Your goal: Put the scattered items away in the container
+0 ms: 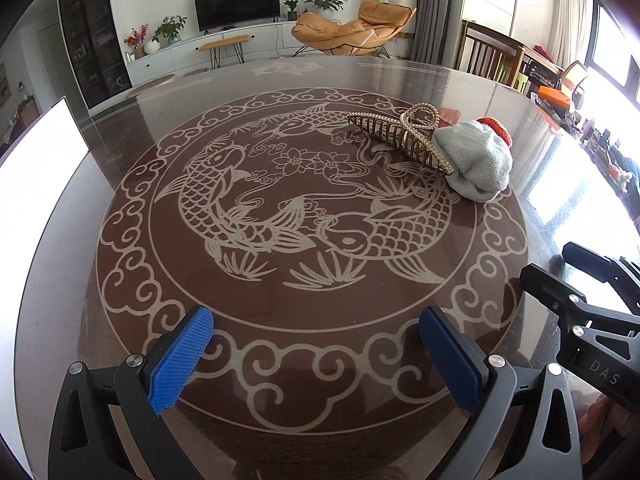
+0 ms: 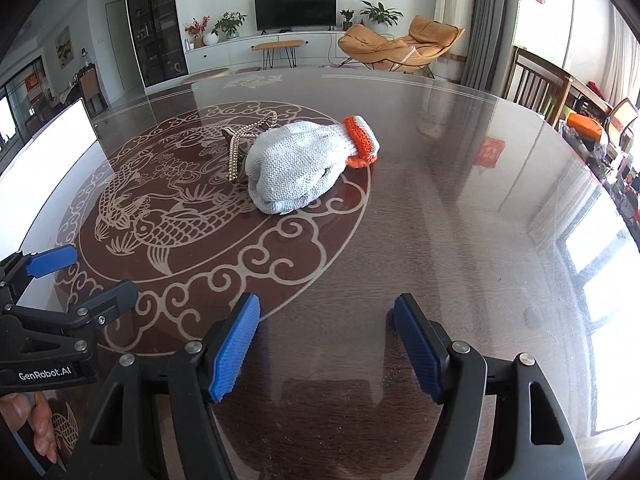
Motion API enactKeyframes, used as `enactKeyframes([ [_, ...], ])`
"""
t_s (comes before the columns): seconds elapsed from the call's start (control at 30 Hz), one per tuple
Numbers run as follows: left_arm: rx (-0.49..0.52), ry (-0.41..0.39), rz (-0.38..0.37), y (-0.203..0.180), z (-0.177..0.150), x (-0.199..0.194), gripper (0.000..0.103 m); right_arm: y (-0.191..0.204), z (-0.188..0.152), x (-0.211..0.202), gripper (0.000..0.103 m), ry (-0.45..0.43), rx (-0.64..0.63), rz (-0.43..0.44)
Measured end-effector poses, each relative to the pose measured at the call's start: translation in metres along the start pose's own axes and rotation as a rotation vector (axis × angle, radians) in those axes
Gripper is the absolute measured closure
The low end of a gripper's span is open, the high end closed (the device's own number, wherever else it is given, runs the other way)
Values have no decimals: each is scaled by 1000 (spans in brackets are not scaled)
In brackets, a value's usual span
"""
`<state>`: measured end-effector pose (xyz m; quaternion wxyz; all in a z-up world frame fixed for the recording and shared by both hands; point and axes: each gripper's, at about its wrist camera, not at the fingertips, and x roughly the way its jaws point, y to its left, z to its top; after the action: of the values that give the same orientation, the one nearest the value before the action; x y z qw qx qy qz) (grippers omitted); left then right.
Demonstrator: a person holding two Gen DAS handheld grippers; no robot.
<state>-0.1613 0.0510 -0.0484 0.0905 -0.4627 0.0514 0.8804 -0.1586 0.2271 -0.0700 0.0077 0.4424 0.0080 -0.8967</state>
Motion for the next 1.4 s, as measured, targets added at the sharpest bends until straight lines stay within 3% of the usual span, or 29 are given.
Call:
enactKeyframes([
  [0.8, -1, -1, -2, 2, -1, 0, 0, 0, 0, 1, 31, 2, -6, 5],
  [1.13, -1, -1, -2, 2, -1, 0, 0, 21, 54, 42, 32, 71, -135, 146],
  [1.2, -1, -1, -2, 2, -1, 0, 0, 13, 64, 50, 33, 45, -100, 98],
  [1.27, -1, -1, -3, 2, -1, 0, 0, -13, 70, 54, 33, 25, 31, 67],
  [1.33, -2, -1, -3, 4, -1, 0, 0, -36, 70, 53, 33, 41, 124, 18],
  [1.4, -4, 0, -3, 4, -1, 0, 0, -49, 65, 49, 33, 79, 127, -33],
])
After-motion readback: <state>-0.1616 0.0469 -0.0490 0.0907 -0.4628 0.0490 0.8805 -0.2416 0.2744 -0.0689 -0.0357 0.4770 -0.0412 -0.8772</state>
